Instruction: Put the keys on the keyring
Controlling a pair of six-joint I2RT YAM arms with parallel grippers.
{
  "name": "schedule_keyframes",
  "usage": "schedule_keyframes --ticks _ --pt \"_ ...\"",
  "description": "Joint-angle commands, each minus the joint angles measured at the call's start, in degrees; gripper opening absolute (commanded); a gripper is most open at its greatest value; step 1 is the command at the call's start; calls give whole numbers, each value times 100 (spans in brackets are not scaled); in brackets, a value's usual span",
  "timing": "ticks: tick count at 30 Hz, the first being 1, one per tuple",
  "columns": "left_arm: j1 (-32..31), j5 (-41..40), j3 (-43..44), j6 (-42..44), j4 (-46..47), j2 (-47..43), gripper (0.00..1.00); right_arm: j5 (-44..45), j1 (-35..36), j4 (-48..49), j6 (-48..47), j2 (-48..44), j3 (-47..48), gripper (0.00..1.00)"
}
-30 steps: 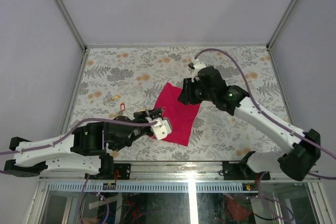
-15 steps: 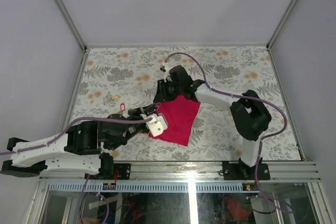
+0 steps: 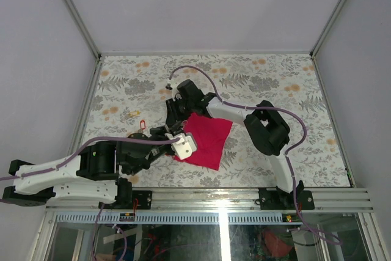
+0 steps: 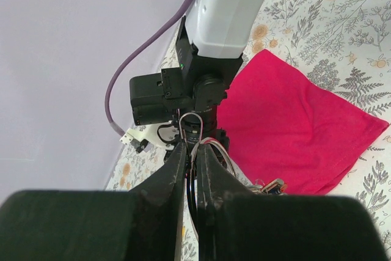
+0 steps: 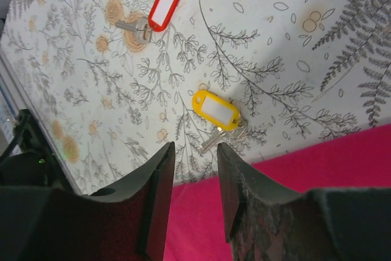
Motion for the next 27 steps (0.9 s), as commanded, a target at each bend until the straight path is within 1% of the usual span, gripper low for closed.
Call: schedule_keyframes --ticks 1,9,15,27 --pt "13 -164 200 65 149 -18 0 108 0 -470 -750 334 607 41" --pt "12 -220 138 63 148 -4 0 -131 0 -882 -916 828 1138 41" --pt "18 -264 127 75 123 -31 0 -28 0 -1038 -1024 1036 1374 41" --pt "13 -346 91 93 105 -27 0 -4 -31 -1313 -961 1380 1739 45"
